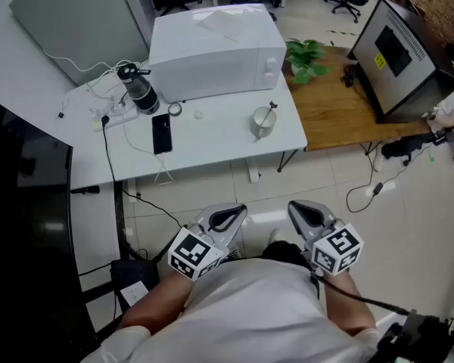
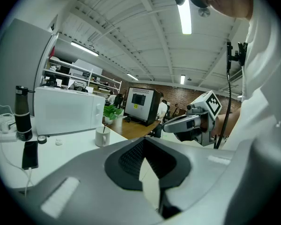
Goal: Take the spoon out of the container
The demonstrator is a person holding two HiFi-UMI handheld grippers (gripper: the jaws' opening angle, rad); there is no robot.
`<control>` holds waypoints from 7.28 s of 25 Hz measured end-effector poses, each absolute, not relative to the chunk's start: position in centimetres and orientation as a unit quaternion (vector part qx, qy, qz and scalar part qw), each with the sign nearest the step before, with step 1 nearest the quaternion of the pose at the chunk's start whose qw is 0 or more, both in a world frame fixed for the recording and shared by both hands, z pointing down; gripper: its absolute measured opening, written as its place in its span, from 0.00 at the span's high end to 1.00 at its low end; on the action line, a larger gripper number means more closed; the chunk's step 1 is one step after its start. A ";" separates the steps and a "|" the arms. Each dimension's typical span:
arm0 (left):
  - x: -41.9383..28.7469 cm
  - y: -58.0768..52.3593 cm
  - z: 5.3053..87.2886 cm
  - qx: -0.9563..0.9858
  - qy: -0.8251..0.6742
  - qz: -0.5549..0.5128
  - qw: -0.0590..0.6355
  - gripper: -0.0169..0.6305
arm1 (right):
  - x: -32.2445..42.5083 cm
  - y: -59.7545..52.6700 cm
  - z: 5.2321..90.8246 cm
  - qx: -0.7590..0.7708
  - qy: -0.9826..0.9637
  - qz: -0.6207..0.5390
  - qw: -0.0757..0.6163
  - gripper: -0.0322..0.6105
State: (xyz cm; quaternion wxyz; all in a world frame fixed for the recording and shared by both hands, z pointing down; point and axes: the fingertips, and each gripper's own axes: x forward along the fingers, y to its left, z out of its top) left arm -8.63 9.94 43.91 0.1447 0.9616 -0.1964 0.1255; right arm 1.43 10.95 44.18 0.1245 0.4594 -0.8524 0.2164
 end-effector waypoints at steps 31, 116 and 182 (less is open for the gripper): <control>0.9 -10.0 43.8 0.928 -0.318 0.128 0.145 0.97 | 10.1 -10.4 45.1 0.341 -0.908 0.205 0.130 0.94; -3.4 -17.5 46.0 0.930 -0.291 0.138 0.176 0.97 | 9.4 -20.7 45.7 0.412 -0.876 0.206 0.139 0.86; -4.8 -4.8 43.5 0.934 -0.318 0.094 0.133 0.97 | 8.4 -5.0 40.0 0.413 -0.892 0.141 0.118 0.86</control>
